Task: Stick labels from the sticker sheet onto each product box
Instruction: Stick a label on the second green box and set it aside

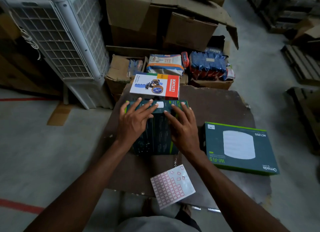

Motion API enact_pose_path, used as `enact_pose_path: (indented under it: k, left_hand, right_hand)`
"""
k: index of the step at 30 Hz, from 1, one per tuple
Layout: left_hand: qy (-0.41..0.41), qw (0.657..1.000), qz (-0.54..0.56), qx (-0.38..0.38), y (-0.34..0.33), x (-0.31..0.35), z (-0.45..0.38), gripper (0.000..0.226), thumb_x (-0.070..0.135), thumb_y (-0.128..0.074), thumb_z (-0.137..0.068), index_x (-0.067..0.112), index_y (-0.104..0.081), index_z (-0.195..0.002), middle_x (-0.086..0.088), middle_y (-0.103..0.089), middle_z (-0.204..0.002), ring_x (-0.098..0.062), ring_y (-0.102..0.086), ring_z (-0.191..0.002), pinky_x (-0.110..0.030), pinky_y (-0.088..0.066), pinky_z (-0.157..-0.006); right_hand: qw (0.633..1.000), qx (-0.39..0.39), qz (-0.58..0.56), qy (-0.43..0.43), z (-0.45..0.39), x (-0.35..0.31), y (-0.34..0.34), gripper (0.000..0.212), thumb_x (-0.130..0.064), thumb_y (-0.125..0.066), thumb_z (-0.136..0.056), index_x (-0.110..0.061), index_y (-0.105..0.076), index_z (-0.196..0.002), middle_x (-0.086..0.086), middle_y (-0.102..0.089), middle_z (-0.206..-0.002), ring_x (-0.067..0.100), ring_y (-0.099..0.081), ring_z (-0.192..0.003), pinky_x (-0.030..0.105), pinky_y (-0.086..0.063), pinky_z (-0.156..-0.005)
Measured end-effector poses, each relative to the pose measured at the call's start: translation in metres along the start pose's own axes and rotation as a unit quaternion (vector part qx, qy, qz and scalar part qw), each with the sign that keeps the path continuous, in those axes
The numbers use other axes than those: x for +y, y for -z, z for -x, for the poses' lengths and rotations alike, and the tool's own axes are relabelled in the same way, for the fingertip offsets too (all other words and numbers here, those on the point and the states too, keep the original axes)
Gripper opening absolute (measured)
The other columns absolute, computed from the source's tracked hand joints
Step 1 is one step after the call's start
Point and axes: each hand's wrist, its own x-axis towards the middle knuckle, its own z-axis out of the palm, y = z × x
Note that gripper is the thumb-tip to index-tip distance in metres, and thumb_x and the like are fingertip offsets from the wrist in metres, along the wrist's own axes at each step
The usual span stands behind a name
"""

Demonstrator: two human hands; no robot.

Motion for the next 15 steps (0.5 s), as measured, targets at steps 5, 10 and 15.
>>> enact_pose_path:
  k: [5,10,15]
  left_hand:
    - [0.024,0.998,0.033,0.038,-0.007,0.004,0.0,0.046,0.029,-0.045,-0.098,0.039,-0.054,-0.142,0.016,-0.053,-0.147,-0.023,-0.044,-0.142,-0.054,-0.027,-0.115]
    - [0.026,0.998,0.038,0.047,-0.012,0.003,0.003,0.047,0.023,-0.05,-0.099,0.039,-0.054,-0.142,0.017,-0.052,-0.148,-0.022,-0.042,-0.143,-0.051,-0.023,-0.116]
    - [0.029,0.998,0.039,0.05,-0.012,0.002,0.003,0.047,0.023,-0.054,-0.099,0.04,-0.054,-0.142,0.018,-0.051,-0.148,-0.02,-0.042,-0.143,-0.05,-0.023,-0.116]
  right_hand:
    - [0.997,0.023,-0.04,-0.064,0.071,-0.005,-0.011,0.034,-0.012,-0.063,-0.088,-0.016,-0.069,-0.121,0.005,-0.062,-0.12,0.026,-0.052,-0.112,0.033,-0.046,-0.089]
    - [0.932,-0.231,-0.082,-0.266,0.161,0.032,-0.059,0.023,-0.012,-0.065,-0.091,-0.024,-0.072,-0.11,-0.003,-0.07,-0.105,0.019,-0.065,-0.09,0.032,-0.053,-0.07]
    - [0.878,-0.359,-0.036,-0.314,0.22,0.063,-0.081,0.027,-0.017,-0.062,-0.092,-0.023,-0.076,-0.113,0.003,-0.074,-0.109,0.023,-0.071,-0.093,0.03,-0.053,-0.075]
